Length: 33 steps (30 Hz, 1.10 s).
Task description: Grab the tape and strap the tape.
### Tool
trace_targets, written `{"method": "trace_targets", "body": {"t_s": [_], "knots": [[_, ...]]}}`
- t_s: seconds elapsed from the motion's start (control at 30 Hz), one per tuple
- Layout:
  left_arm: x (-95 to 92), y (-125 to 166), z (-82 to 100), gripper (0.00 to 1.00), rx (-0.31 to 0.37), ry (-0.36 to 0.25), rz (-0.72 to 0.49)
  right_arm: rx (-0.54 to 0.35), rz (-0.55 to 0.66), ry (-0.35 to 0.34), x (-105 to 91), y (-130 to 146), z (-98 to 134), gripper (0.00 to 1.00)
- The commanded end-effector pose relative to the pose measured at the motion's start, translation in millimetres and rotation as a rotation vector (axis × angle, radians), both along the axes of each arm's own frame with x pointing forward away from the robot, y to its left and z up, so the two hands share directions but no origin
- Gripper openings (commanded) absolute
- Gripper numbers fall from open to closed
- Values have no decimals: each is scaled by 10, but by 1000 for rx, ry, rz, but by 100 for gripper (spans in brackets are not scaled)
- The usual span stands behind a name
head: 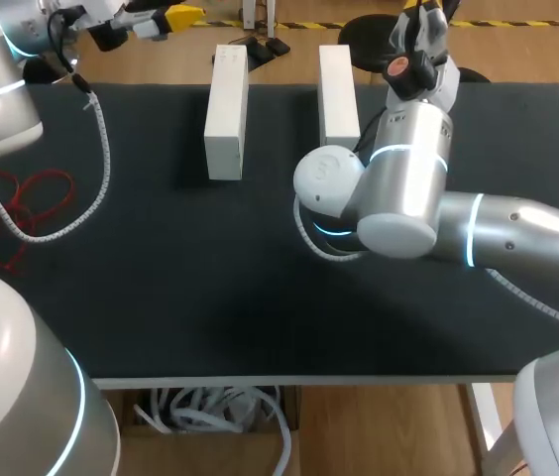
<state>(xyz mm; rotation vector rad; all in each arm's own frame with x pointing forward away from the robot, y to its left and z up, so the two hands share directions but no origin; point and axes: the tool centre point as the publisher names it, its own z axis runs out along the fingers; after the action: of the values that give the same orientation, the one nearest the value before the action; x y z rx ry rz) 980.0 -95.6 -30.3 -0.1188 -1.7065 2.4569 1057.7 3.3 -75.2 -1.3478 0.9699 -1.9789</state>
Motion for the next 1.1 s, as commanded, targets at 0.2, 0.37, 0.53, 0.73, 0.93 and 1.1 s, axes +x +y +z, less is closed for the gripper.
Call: {"method": "trace_targets", "body": {"t_s": [0.2, 0.37, 0.53, 0.73, 0.93, 1.1], "knots": [[16, 7, -6, 46, -1, -1, -5, 0, -2, 6, -3, 5, 16, 0], [16, 7, -6, 48, -1, -1, -5, 0, -2, 6, -3, 5, 16, 0], [16, 7, -6, 34, -1, -1, -5, 0, -2, 6, -3, 5, 16, 0], [16, 7, -6, 9, -1, -1, -5, 0, -2, 6, -3, 5, 16, 0], [16, 7, -6, 0, -1, -1, -5, 0, -2, 6, -3, 5, 16, 0], [23, 10, 0, 9, 1, -8, -6, 0, -2, 6, -3, 5, 16, 0]]}}
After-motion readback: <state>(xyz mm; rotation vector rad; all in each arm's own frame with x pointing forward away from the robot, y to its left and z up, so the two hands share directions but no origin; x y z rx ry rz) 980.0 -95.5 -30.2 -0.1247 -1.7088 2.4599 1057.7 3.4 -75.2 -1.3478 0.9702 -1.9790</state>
